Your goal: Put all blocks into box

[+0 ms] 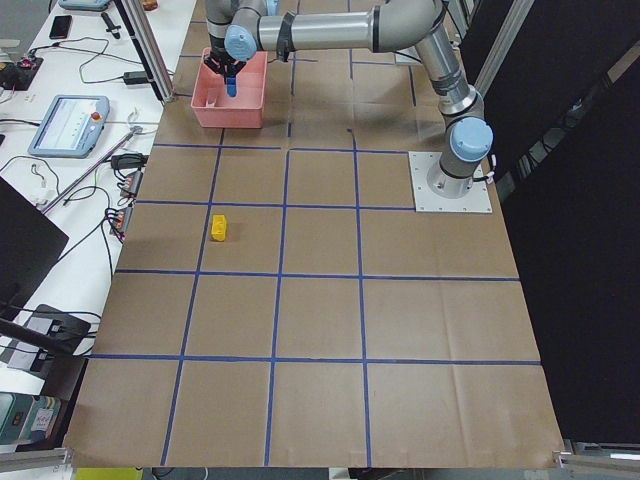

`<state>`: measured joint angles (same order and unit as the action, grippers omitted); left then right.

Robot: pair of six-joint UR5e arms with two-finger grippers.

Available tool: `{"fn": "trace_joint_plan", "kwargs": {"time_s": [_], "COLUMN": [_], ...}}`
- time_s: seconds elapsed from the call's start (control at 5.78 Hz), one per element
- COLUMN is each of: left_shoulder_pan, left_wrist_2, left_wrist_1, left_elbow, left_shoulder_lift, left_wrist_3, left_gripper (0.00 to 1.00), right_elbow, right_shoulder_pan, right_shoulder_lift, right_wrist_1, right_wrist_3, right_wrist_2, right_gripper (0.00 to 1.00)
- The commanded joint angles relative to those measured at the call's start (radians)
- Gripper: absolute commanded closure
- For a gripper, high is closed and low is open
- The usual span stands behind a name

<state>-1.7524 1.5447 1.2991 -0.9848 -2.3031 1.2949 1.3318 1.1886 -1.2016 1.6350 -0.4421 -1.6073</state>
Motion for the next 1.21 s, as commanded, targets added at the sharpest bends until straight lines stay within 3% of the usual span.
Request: {"fn": "trace_joint_plan", "kwargs": {"time_s": [0.0, 0.17, 0.35, 0.69, 1.04], "left_shoulder_pan": [-0.045, -0.044, -0.003, 0.204, 0.432], "left_wrist_2": [0.000, -0.001, 0.012, 0.018, 0.005], "left_wrist_1": [0.003, 0.002, 0.021, 0.161, 0.195], "left_elbow": [0.066, 0.048, 0.032, 0.018, -0.023], "left_shoulder_lift": [-0.099, -0.085, -0.055, 0.060, 0.088], "left_wrist_3": [-0.008, -0.009, -0.014, -0.020, 0.001], "left_gripper": [0.89, 0.06, 0.01, 0.01, 0.01], "right_elbow": [-0.016, -0.014, -0.013, -0.020, -0.165], "right_shoulder_pan": [0.116, 0.133, 0.134, 0.163, 0.341], "right_shoulder_lift": [-0.001, 0.004, 0.007, 0.022, 0.127], "right_wrist_1": [-0.012, -0.011, -0.011, 0.009, 0.012], "right_wrist_3": [0.119, 0.135, 0.135, 0.193, 0.401], "right_wrist_2": [0.001, 0.003, 0.006, 0.057, 0.073], "right_gripper": [0.53, 0.53, 0.53, 0.53, 0.53]}}
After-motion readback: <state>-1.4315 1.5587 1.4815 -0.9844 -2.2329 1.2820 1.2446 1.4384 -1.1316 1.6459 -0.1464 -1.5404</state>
